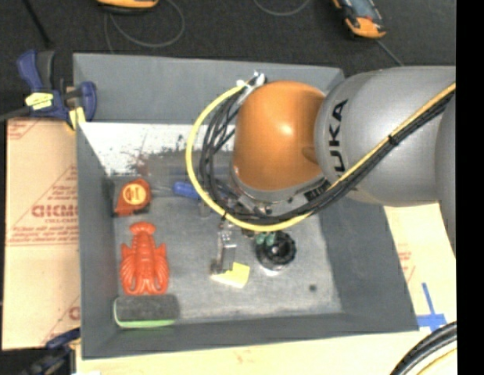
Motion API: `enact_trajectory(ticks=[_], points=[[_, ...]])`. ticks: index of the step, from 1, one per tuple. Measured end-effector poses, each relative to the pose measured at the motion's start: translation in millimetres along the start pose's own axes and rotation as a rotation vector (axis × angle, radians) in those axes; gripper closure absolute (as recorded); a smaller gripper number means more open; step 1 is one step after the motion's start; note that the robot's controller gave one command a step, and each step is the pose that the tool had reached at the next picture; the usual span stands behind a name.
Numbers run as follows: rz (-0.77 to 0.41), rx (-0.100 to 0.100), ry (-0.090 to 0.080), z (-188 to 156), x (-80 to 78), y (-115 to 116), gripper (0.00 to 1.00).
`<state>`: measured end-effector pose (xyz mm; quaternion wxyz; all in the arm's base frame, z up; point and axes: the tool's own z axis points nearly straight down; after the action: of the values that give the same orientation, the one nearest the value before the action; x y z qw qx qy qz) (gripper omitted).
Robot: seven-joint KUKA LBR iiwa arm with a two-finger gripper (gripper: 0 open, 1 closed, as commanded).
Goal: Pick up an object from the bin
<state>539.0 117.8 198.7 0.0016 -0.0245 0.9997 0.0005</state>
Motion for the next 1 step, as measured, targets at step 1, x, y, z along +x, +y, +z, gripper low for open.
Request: enact_trajectory(ticks=[1], points=[[-0.016,0.004,0.001,3.7,-35.2,-30.9,0.00]])
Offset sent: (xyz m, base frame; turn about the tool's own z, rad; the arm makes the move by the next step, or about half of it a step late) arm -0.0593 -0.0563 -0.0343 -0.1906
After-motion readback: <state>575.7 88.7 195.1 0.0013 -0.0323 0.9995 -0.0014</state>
